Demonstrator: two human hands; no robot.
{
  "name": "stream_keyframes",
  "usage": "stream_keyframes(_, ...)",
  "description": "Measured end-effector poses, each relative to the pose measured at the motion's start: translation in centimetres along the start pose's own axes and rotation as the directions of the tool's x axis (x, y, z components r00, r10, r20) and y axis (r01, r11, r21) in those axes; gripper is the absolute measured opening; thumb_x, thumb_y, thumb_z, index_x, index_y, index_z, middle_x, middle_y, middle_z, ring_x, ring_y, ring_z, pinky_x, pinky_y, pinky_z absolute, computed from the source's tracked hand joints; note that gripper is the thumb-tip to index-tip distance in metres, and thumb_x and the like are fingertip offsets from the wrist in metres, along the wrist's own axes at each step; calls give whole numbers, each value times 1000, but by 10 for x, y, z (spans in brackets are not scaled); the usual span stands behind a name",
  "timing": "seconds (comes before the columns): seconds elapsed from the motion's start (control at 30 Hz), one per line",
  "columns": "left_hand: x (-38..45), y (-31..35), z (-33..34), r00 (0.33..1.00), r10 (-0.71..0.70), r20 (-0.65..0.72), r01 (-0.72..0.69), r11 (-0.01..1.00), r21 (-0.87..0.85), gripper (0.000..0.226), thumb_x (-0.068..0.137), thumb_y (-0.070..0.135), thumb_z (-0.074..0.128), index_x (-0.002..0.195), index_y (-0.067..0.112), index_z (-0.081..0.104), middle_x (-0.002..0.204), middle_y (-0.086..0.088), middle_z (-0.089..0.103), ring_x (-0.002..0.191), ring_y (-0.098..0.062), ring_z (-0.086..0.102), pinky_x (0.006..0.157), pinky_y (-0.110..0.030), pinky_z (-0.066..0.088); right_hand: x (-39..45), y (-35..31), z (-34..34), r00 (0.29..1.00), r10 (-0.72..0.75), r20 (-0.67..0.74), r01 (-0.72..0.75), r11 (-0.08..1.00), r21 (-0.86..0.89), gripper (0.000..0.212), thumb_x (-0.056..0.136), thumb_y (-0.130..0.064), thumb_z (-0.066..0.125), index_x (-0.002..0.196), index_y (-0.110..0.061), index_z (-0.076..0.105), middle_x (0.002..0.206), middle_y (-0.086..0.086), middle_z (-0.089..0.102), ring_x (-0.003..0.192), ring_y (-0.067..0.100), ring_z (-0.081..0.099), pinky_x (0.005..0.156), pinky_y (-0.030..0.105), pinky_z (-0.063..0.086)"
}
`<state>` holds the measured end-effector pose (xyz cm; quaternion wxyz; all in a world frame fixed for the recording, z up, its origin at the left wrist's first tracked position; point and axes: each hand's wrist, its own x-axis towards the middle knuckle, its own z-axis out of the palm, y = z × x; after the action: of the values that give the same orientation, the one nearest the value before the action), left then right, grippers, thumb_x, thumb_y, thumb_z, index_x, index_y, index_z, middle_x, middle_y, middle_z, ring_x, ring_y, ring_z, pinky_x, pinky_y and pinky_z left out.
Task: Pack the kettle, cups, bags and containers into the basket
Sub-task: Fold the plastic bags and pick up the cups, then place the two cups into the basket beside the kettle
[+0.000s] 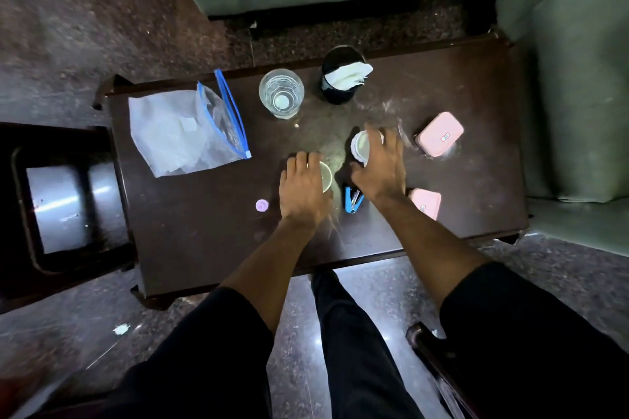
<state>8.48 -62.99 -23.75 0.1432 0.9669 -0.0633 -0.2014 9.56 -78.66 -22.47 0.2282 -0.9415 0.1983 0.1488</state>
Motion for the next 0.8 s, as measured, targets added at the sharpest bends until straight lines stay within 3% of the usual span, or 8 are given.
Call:
stream_keyframes(0.17,17,5,-8,999,-6,-47,4,999,-46,68,70,29,81,131,22,52,127,0,55,117,-24,55,96,-37,46,0,-12,4,998,-58,40,58,998,-8,71,75,-8,75,142,-16,53,142,14,46,128,38,46,105,46,46)
stream_keyframes(0.27,19,11,-11,998,-24,-50,22,999,-26,76,68,37,84,134,22,50,130,0,55,119,-24,55,97,-38,45,3,-16,7,997,-9,83,7,1000,27,74,77,-9,76,145,-21,49,144,12,42,131,37,46,103,44,48)
stream_keyframes(0.47,23,10,-14,995,-84,-48,80,993,-81,68,71,26,82,132,23,52,128,-1,57,117,-25,56,97,-37,46,5,-18,0,997,7,75,-9,999,38,67,78,-3,71,139,-24,54,137,12,50,123,38,55,93,46,55)
stream_keyframes(0.8,-10,-21,-76,977,-136,-161,97,969,-228,51,76,34,77,123,24,60,121,-1,62,110,-27,60,96,-37,49,-43,-77,1,998,-51,33,50,998,28,53,78,-16,74,129,-15,59,125,17,58,108,44,60,85,44,50)
